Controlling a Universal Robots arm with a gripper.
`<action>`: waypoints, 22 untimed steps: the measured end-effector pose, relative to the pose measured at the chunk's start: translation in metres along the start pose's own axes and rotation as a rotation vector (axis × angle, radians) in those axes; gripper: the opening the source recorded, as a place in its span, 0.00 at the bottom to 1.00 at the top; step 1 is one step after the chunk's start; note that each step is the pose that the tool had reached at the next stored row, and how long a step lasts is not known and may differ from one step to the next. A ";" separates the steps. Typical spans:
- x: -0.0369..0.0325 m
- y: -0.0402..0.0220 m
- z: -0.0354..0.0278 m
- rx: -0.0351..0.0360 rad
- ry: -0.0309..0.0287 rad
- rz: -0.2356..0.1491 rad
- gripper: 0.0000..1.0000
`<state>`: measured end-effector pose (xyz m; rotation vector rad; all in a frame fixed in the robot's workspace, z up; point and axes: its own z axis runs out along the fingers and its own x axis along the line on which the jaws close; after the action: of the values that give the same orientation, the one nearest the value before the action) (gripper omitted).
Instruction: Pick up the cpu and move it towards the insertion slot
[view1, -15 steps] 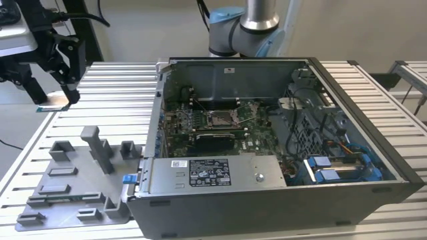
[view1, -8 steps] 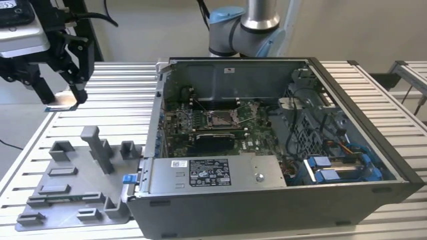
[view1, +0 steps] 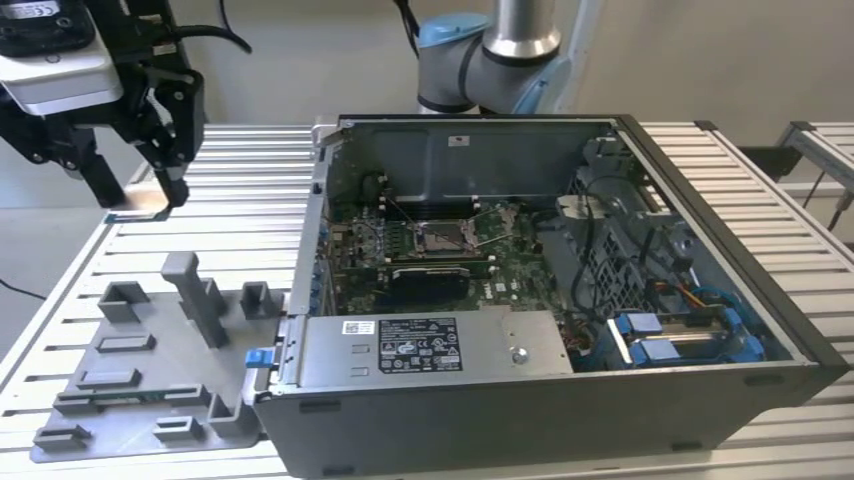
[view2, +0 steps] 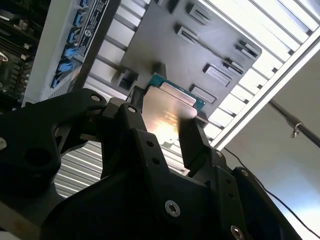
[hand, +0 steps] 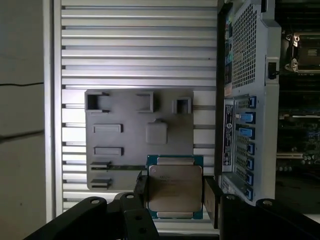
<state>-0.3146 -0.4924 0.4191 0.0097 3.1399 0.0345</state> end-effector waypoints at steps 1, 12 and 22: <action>-0.0015 0.0000 0.0000 0.0000 0.0000 0.000 0.00; -0.0131 0.0002 0.0001 -0.0001 -0.0001 0.000 0.00; -0.0319 0.0006 0.0001 0.0001 -0.0001 0.000 0.00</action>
<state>-0.2827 -0.4920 0.4191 0.0097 3.1399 0.0343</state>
